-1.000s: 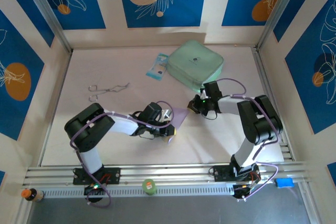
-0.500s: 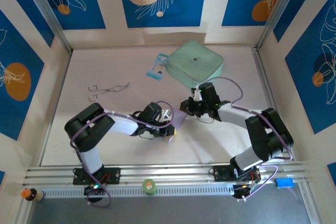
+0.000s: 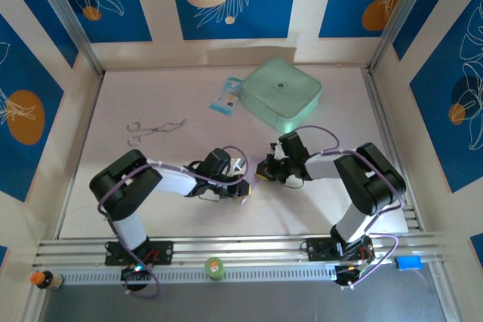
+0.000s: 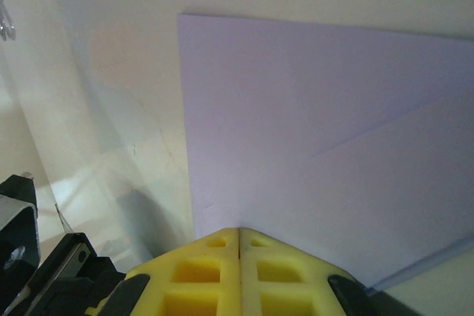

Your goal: Fold a paper plane with a square sheet of paper (pick it up from the middle)

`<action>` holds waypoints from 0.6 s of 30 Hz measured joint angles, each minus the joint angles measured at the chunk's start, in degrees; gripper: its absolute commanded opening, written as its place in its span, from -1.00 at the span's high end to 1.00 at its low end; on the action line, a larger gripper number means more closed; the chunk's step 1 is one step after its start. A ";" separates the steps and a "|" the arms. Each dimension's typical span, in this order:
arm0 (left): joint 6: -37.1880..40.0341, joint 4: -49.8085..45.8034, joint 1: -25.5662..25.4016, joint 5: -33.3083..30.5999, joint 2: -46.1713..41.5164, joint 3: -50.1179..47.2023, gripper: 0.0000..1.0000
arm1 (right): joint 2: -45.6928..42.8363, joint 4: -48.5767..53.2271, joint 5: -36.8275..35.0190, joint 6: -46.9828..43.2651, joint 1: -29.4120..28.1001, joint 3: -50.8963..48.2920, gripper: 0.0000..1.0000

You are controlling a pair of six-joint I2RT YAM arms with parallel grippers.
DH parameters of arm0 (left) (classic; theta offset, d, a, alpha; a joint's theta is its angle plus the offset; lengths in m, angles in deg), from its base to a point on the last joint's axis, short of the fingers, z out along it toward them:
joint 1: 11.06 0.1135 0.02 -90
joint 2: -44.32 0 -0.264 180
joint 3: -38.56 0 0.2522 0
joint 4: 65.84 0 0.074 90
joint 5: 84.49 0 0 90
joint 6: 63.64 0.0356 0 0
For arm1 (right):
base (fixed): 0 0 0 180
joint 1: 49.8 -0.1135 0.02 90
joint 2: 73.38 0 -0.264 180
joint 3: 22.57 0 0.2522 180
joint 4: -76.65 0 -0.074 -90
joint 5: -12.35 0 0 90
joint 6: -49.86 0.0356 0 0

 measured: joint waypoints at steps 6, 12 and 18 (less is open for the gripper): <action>0.26 -3.69 0.00 -0.46 -4.37 -0.63 0.90 | 0.00 -0.55 -0.07 0.44 0.07 -0.11 0.97; 0.48 -5.60 0.00 -0.11 -5.29 2.49 0.86 | 0.00 -0.55 -0.22 0.59 0.00 -0.11 0.98; 0.59 -6.10 -0.04 0.39 0.15 8.70 0.82 | 0.11 -0.72 -0.24 0.92 -0.11 -0.11 0.97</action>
